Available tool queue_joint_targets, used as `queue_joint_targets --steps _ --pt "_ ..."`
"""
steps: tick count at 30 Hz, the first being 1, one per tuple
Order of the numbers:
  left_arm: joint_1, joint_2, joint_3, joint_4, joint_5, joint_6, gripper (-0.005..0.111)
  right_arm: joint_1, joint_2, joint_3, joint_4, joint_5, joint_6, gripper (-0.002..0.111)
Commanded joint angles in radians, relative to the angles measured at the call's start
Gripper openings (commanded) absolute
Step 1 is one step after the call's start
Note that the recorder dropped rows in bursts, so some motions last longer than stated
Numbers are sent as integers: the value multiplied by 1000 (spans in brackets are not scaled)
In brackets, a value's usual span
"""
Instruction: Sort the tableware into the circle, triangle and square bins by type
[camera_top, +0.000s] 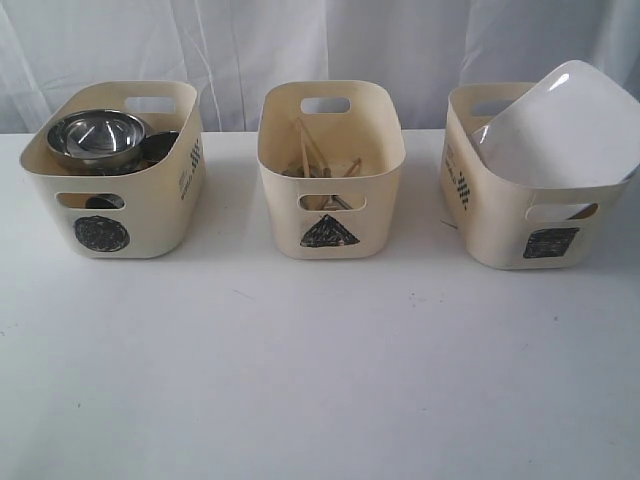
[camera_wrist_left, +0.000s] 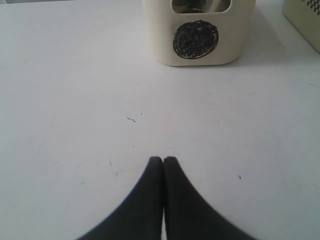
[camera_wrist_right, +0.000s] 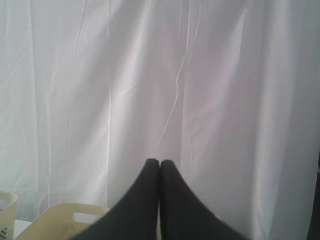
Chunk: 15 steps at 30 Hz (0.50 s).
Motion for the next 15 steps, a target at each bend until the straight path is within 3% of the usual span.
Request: queue_joint_targets --steps 1,9,15 --pt "-4 -4 3 -4 1 1 0 4 -109 133 53 16 17 0" --pt "-4 -4 3 -4 1 1 0 4 -107 429 156 -19 38 0" --pt "-4 -4 3 -4 1 1 0 4 -114 448 326 54 47 0"
